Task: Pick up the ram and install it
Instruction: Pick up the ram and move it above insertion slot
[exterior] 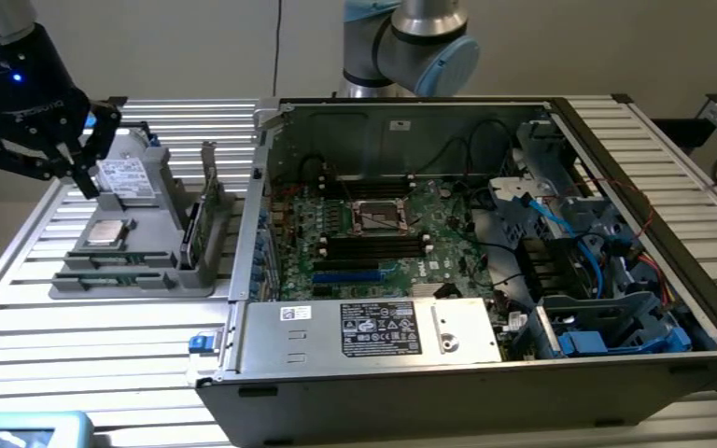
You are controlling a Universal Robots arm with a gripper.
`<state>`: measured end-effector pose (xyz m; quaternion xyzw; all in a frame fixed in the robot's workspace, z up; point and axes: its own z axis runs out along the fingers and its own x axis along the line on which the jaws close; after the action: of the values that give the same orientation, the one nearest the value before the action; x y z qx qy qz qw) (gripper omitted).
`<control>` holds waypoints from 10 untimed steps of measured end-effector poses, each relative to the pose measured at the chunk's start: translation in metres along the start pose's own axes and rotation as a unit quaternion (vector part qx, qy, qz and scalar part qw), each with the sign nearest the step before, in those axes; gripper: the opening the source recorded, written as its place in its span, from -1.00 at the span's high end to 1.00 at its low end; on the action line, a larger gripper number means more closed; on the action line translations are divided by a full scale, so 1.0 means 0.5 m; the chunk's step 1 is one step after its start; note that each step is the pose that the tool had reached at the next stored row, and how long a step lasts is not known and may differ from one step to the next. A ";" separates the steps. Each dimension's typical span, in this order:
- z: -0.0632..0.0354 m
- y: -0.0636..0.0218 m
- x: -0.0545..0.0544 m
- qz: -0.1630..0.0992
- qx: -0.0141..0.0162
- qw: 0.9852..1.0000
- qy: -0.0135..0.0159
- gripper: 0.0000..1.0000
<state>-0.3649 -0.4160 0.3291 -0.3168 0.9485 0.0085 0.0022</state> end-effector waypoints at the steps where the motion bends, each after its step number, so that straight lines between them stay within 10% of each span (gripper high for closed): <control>1: 0.000 0.000 0.000 -0.009 0.000 1.000 0.000 0.79; 10: 0.002 0.000 0.000 -0.091 -0.001 0.996 0.001 0.79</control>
<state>-0.3649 -0.4160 0.3279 -0.4017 0.9157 0.0087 0.0014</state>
